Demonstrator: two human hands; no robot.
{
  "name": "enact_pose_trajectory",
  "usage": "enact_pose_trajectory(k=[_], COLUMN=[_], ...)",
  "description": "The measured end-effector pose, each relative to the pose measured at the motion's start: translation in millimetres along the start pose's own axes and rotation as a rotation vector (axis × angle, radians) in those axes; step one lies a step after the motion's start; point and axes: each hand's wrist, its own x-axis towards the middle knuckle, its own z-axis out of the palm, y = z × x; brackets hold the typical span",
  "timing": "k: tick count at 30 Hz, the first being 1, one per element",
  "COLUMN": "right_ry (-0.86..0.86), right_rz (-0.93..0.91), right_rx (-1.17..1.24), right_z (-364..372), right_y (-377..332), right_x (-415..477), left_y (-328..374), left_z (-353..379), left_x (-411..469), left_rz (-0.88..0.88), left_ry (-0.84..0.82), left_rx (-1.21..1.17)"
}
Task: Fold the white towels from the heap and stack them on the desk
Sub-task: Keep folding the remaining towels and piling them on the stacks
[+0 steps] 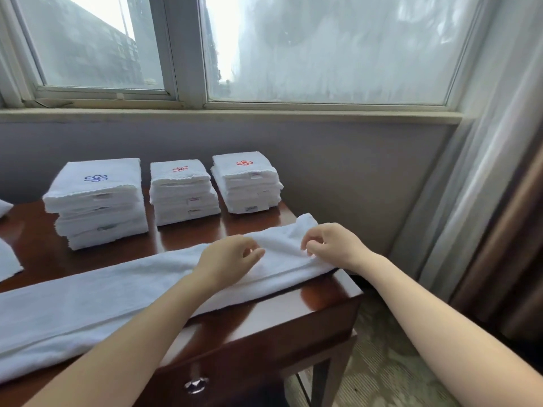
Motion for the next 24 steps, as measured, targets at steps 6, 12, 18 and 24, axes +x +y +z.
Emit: enact_pose_trajectory(k=[6,12,18,24], right_ry=[0.314,0.114,0.011,0.194], right_rz=[0.166,0.391,0.501,0.316], right_rx=[0.151,0.137,0.131,0.518], right_z=[-3.1,9.4,19.1,19.1], right_y=[12.4,24.6,28.2,31.5], right_x=[29.6,70.1,99.6,105.4], left_y=[19.8,27.7,27.1,26.4], left_z=[16.6,38.2,52.4,60.1], left_x=[29.9,56.6,78.7,80.4], left_rz=[0.081,0.123,0.092,0.061], left_ry=[0.066,0.075,0.054,0.063], left_rx=[-0.089,-0.031,-0.034,-0.079])
